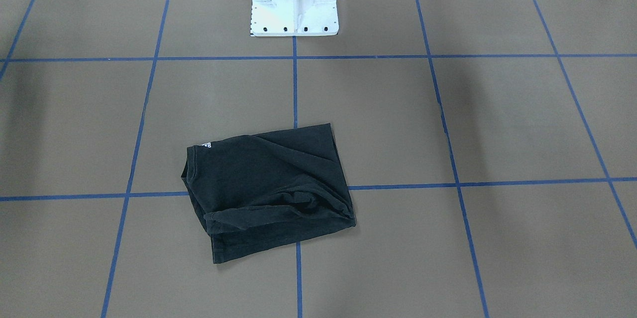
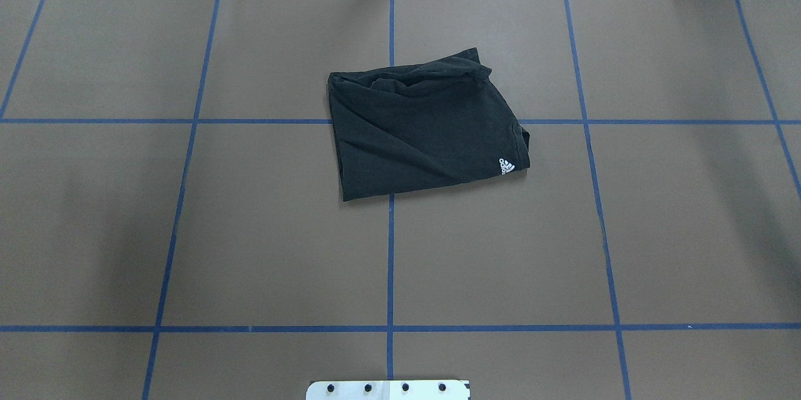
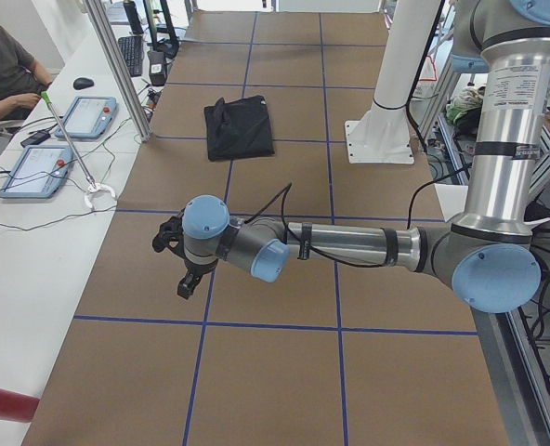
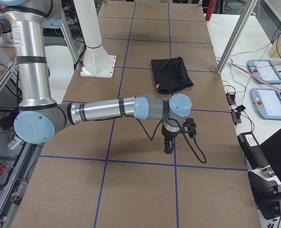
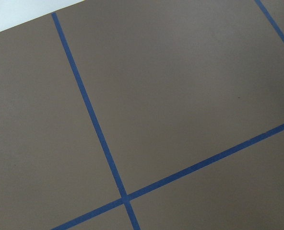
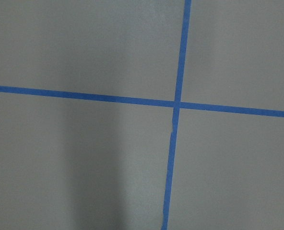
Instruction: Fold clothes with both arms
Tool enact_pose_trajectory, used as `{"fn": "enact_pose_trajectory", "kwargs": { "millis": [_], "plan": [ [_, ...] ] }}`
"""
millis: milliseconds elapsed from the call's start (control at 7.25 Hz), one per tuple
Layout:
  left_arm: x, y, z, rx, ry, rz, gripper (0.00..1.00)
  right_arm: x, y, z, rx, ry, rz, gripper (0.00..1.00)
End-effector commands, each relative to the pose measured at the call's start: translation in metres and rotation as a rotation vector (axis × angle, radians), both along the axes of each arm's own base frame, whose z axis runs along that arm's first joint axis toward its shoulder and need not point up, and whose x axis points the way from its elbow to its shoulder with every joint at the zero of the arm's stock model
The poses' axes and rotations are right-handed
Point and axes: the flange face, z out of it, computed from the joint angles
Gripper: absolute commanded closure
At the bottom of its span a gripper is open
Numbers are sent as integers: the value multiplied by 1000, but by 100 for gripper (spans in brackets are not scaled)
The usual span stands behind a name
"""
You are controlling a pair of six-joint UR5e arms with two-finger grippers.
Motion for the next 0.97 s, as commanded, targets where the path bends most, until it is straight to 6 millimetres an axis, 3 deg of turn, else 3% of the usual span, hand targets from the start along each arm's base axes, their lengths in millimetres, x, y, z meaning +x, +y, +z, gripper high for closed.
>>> {"fn": "enact_pose_trajectory", "kwargs": {
  "millis": [0, 276, 551, 689, 827],
  "plan": [
    [-12, 3, -17, 13, -8, -26, 0, 1, 8, -8, 8, 1, 1, 0],
    [-13, 2, -35, 53, -9, -27, 0, 1, 15, 4, -16, 3, 2, 0],
    [-14, 5, -49, 83, -8, -28, 0, 12, 43, 31, -39, 14, 20, 0],
    [-12, 4, -49, 80, -6, -25, 0, 15, 42, 15, -16, 14, 38, 0],
    [-12, 5, -50, 82, -6, -25, 0, 15, 41, 20, -25, 13, 38, 0]
  ]
}}
